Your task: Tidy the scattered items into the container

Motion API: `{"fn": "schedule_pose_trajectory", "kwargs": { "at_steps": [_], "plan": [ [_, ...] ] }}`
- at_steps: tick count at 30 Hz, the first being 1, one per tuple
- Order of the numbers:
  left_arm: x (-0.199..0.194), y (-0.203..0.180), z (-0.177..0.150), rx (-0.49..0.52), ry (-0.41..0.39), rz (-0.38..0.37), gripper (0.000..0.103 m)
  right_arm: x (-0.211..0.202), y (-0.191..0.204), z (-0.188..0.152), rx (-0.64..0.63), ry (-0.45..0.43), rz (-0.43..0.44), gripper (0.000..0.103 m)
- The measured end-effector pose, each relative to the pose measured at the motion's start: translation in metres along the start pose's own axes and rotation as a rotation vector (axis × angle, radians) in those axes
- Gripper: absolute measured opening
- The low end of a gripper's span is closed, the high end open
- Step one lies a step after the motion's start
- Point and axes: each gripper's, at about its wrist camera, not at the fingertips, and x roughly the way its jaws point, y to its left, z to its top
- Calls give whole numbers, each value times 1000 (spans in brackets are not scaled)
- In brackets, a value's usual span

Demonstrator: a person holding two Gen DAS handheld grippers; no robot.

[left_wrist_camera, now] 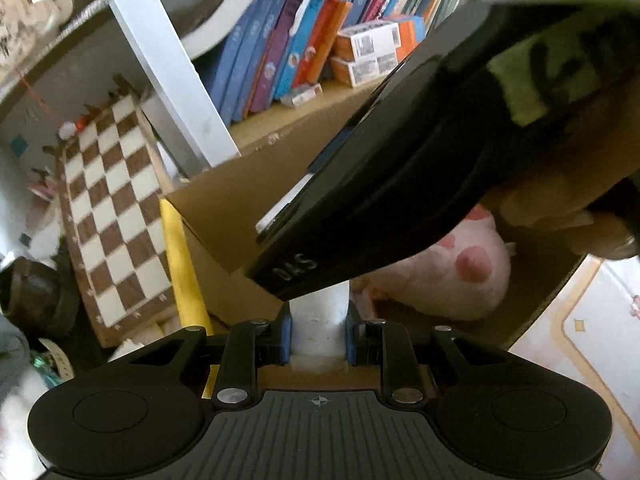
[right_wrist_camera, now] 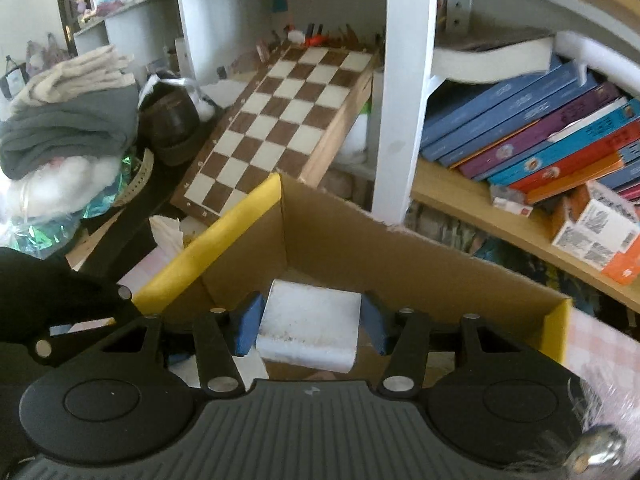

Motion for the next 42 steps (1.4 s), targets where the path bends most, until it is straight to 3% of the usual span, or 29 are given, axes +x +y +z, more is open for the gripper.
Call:
{"fn": "schedule_pose_trajectory", "kwargs": {
  "at_steps": [14,28,33,36,42],
  "plan": [
    [13,7,-3,-70,53,-82,23,34,-2,-3,30,86,23,48],
    [8,5,-1,-66,39,-38,28,16,-2,-3,60,47,55,56],
    [-8,4,-1,-83,-16,11,61,-4,-5,-6,88,16,42,60],
    [-18,1,-1,-86,-48,19,70,-22,-6,-7,108,-19,33,64],
    [-45,-13,-5,-80,-119,53,75,-68,-11,-16,136,-108,-5,71]
  ]
}}
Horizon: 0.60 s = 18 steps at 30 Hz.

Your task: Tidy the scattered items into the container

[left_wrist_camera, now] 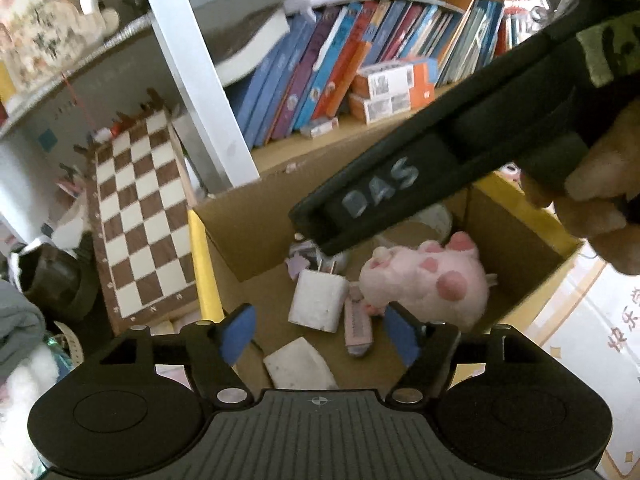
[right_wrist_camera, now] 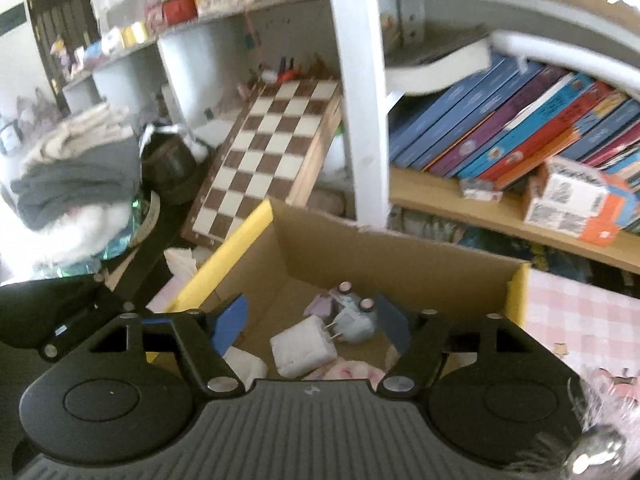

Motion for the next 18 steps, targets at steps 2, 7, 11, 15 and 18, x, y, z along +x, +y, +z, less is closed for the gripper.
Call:
{"fn": "schedule_pose_trajectory", "kwargs": {
  "at_steps": [2,7,11,15,18],
  "plan": [
    [-11,-5,0,-12,-31,11,76,-16,-2,-3,9,-27,-14,73],
    [-39,-15,-3,-50,-114,23,78,-59,-9,-20,31,-95,-61,77],
    [-62,-28,-8,-69,-167,28,82,-91,-15,-42,45,-128,-110,79],
    [-80,-38,-16,-107,-195,15,83,-120,-24,-68,54,-146,-171,81],
    [-90,-46,-21,-131,-205,17,84,-137,-31,-88,69,-150,-216,82]
  ]
}}
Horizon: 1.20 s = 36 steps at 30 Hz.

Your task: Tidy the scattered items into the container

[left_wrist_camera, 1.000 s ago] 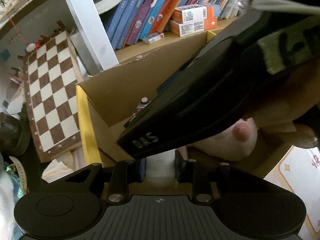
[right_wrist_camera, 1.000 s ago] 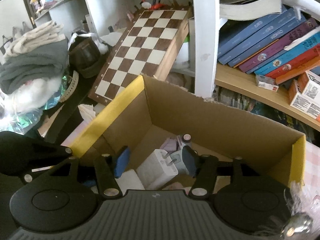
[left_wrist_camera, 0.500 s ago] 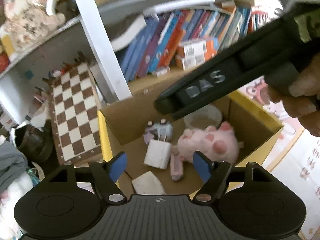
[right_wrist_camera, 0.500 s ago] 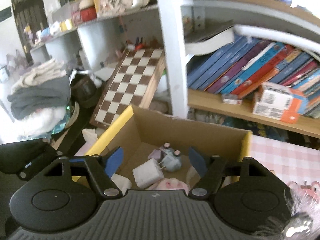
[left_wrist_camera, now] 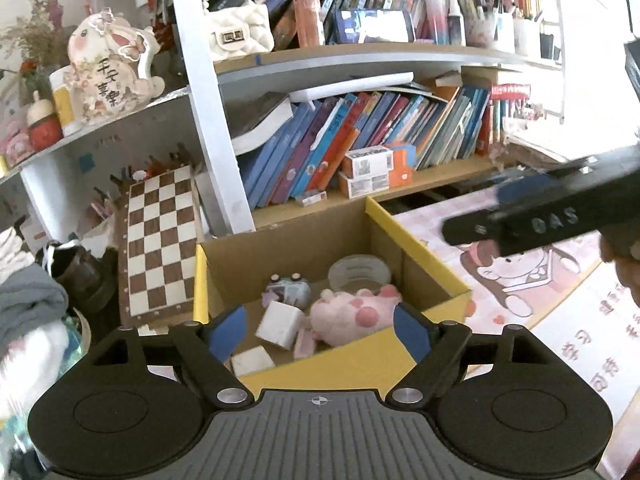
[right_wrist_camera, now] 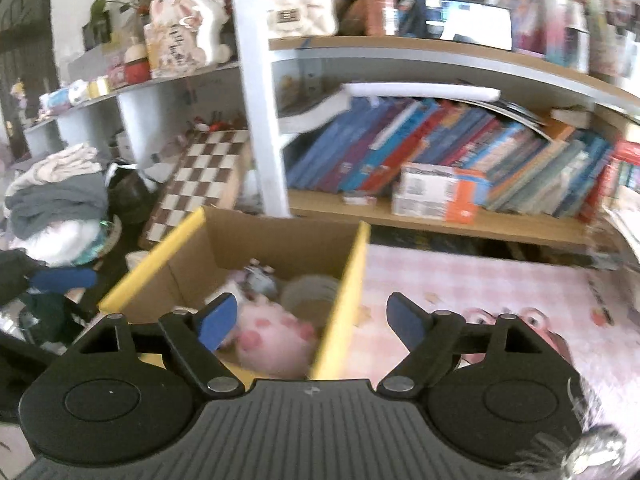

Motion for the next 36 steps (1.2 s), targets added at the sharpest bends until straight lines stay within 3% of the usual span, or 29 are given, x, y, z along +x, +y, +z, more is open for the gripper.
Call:
{"fn": "schedule_pose_trajectory", "kwargs": {
  "at_steps": [16,28,36],
  "plan": [
    [-22,-34,-24,-81,13,-21,85,-58,-36,-70,84,29,-149,83],
    [-28,-47,-38,-107,30,-17,85,-81,-39,-97,109,38,-201,84],
    [-29,-57,-40,-98,35,-12,85,-90,-36,-108,61,30,-236,88]
  ]
}}
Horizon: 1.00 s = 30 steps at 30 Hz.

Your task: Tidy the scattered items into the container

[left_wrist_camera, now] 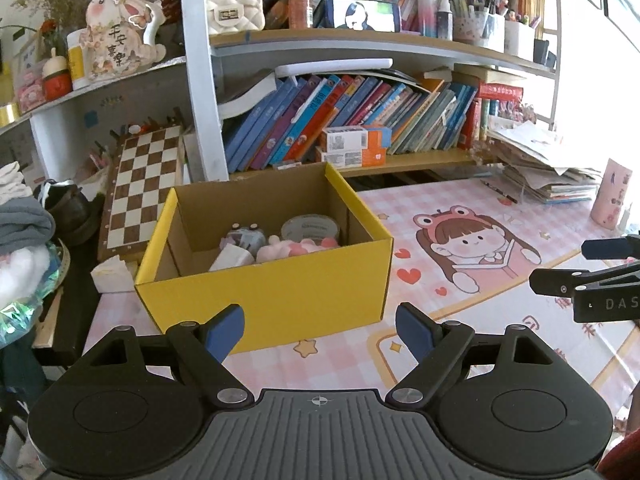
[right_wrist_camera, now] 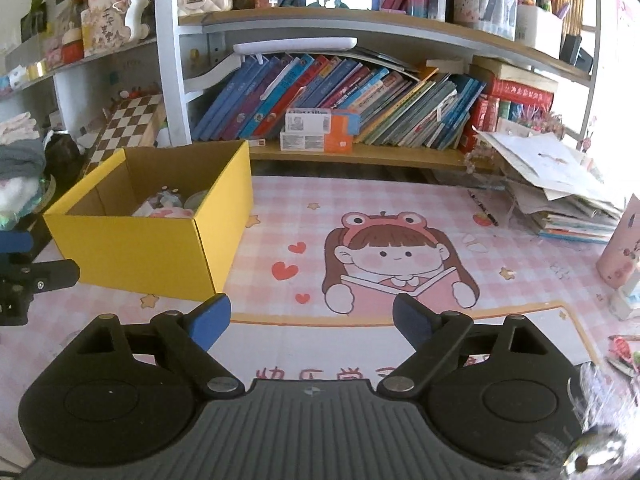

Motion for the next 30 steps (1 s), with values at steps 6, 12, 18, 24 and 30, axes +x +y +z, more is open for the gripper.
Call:
{"fn": "schedule_pose_trajectory", "kwargs": {
  "at_steps": [6,12,18,24,30],
  "plan": [
    [0,-9,-4,16,12,-7,85,-2,-3,-4,9,9,-4,89],
    [0,-15,-8,11,31,-16,85,-2,-2,-9,5,22,-10,92],
    [2,-20,-13,1,53,-31,85,-2,-1,-11,-13,32,-22,94],
    [6,-24,-15,-5,77,-37,85,0,-3,-13,-15,48,-30,97],
    [9,-27,-18,-9,104,-45,85,2,-5,-16,-13,73,-28,99]
  ]
}}
